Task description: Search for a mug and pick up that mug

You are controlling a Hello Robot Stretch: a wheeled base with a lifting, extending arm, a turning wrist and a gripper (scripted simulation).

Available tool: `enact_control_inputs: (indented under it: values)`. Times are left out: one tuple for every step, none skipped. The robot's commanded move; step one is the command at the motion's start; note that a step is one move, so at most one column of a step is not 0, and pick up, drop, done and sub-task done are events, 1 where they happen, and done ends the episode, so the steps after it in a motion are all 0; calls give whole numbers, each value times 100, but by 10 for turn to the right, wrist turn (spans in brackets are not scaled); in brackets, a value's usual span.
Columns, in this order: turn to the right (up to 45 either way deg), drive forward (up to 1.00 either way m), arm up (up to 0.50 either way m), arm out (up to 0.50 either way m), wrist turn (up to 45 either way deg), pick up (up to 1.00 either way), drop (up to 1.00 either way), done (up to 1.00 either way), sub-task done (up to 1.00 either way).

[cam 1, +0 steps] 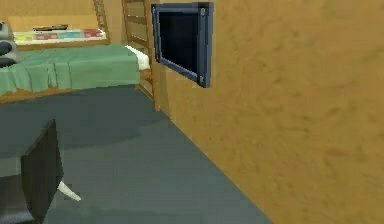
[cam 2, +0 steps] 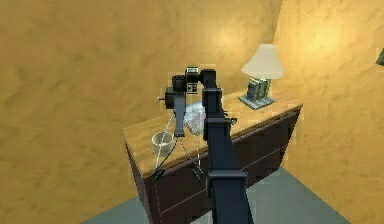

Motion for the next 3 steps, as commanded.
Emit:
enact_control_inputs:
  values:
    - [0,0,0,0,450,0,0,0,0]
    - [0,0,0,0,450,0,0,0,0]
    - [0,0,0,0,450,0,0,0,0]
